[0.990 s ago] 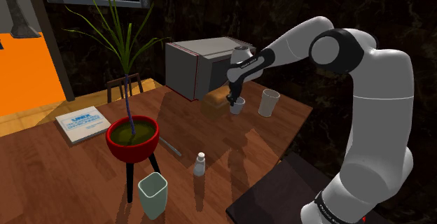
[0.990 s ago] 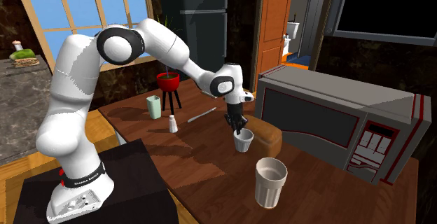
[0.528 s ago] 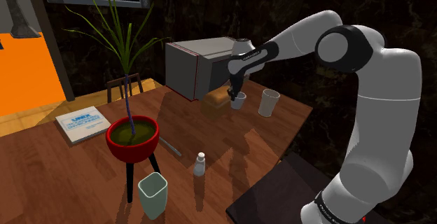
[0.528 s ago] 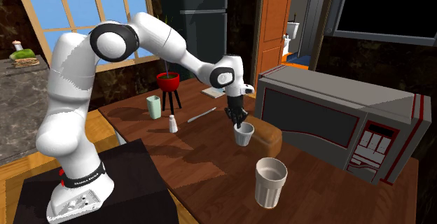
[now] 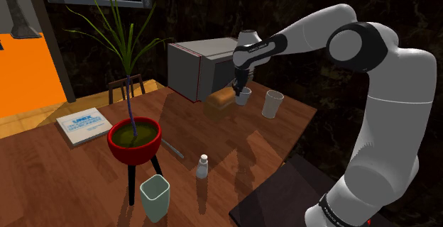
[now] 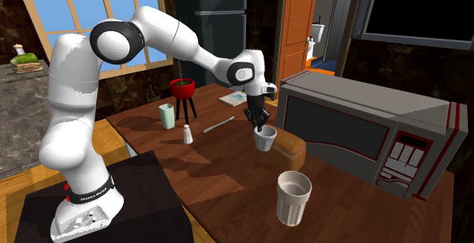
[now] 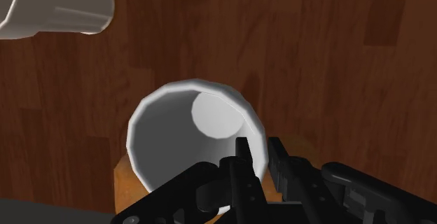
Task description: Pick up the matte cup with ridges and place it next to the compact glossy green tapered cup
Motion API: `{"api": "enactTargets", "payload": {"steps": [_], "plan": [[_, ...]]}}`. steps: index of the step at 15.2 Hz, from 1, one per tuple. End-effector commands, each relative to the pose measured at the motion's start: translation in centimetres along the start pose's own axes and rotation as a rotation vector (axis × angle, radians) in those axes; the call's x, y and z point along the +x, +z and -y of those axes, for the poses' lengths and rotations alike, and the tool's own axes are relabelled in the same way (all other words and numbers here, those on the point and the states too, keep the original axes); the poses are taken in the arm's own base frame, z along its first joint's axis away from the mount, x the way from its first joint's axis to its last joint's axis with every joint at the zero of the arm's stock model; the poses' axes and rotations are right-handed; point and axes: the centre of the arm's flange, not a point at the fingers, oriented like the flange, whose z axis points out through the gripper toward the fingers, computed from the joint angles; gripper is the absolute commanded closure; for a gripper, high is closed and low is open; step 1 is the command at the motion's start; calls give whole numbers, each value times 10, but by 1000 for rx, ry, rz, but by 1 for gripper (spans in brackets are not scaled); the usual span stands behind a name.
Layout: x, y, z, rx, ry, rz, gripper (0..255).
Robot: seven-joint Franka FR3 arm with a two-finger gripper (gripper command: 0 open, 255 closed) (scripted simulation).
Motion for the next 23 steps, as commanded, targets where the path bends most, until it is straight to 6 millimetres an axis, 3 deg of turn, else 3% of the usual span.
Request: {"api": "enactTargets", "payload": {"steps": [1, 16, 23], "plan": [[-1, -12, -1, 0, 0, 0, 255], [-1, -89, -11, 0, 0, 0, 255], [-27, -101, 77, 0, 0, 0, 255]]}}
